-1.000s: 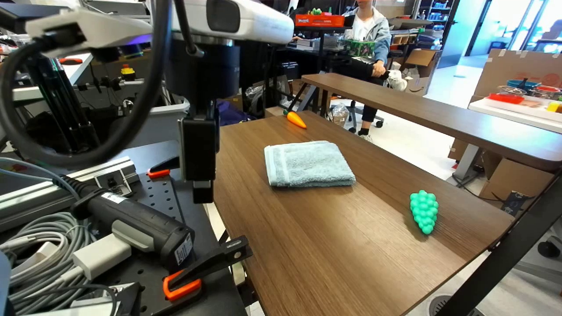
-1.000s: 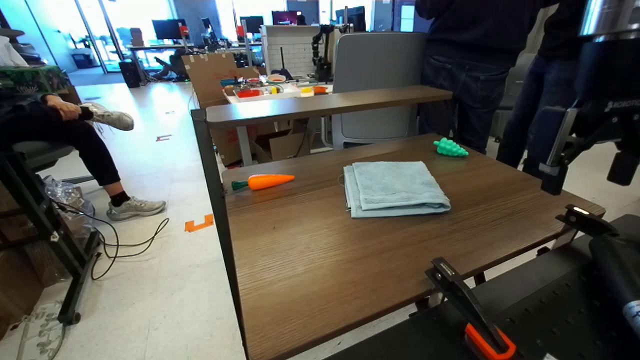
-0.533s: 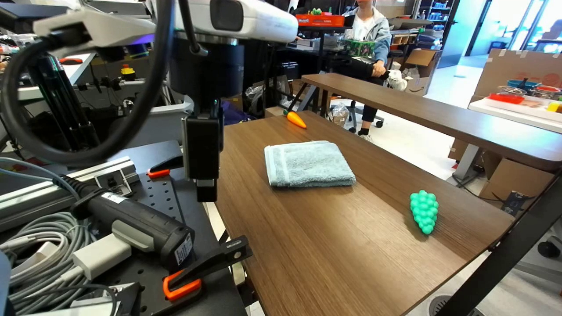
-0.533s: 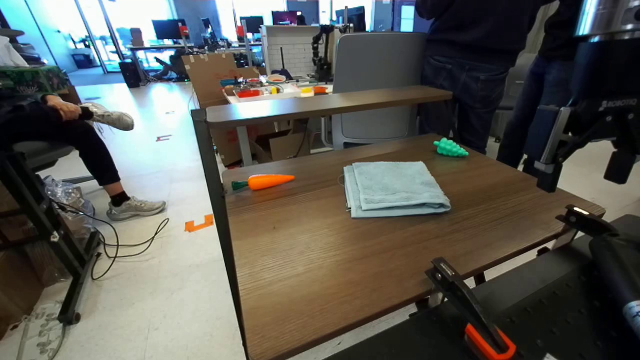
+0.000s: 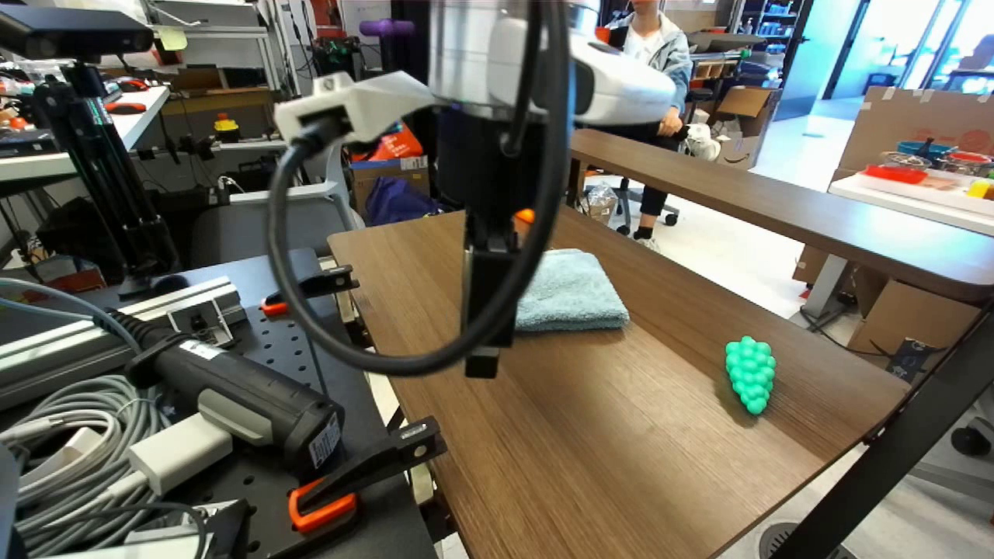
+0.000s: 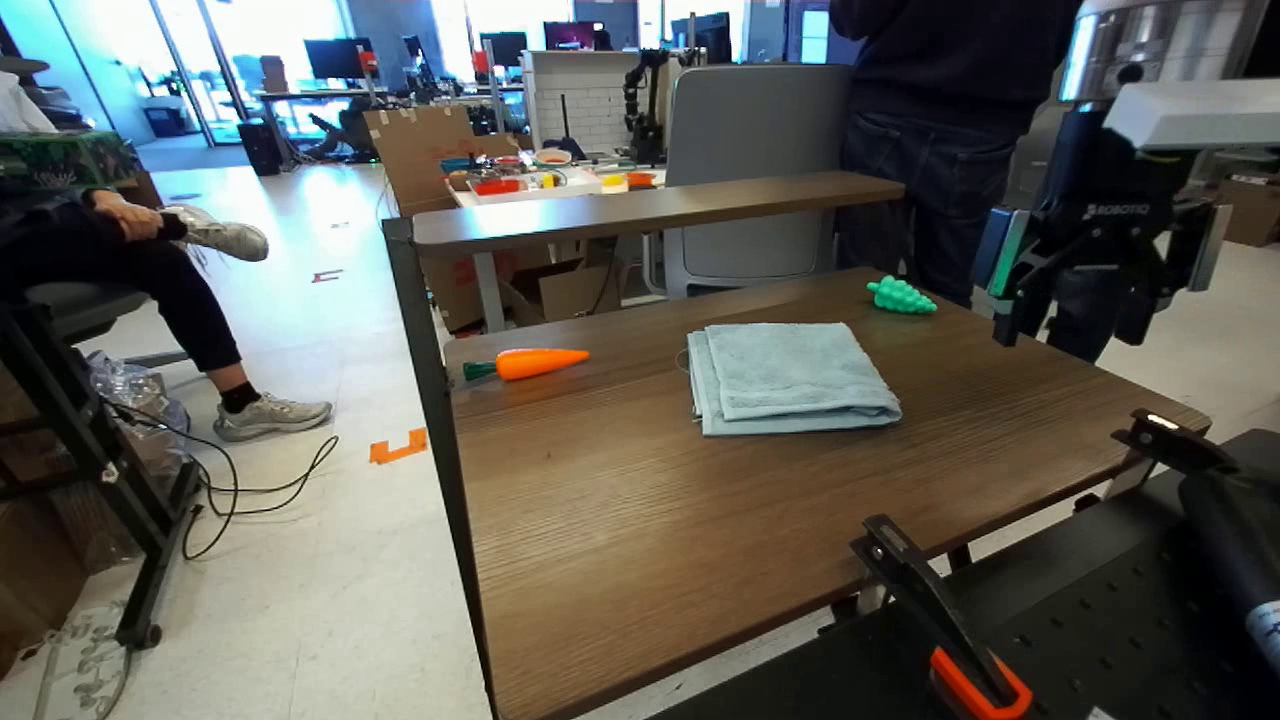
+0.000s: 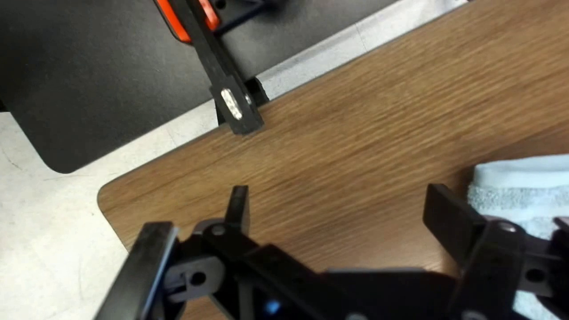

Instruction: Wipe the cloth on the table

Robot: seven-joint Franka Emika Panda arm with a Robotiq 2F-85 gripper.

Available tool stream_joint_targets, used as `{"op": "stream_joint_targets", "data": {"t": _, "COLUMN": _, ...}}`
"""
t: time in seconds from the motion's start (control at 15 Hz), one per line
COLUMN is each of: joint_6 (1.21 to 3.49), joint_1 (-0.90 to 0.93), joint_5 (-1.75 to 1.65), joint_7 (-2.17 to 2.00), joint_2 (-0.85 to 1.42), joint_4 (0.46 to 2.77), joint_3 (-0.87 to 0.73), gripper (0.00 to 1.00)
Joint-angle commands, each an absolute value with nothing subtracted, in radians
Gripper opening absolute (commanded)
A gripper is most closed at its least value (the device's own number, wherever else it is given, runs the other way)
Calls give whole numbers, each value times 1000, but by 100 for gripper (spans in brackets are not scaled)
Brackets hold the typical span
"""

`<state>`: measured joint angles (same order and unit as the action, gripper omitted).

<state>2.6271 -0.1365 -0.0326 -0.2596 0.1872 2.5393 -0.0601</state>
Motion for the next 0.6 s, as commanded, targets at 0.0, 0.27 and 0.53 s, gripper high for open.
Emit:
{"op": "stream_joint_targets", "data": {"t": 0.0, "joint_6": 2612, "joint_1": -146, "joint_5": 119, "joint_7": -190, "joint_2": 373, "joint_4": 2352, "joint_3": -59, "gripper": 100}}
{"op": "stream_joint_targets", "data": {"t": 0.27, "joint_6": 2622, "joint_1": -117, "joint_5": 109, "joint_7": -201, "joint_2": 365, "joint_4": 2375, "joint_3": -83, "gripper": 100}}
{"op": "stream_joint_targets", "data": {"t": 0.53, "joint_6": 2622, "joint_1": -115, "joint_5": 108, "joint_7": -202, "joint_2": 352, "joint_4": 2386, "joint_3": -84, "gripper": 100}}
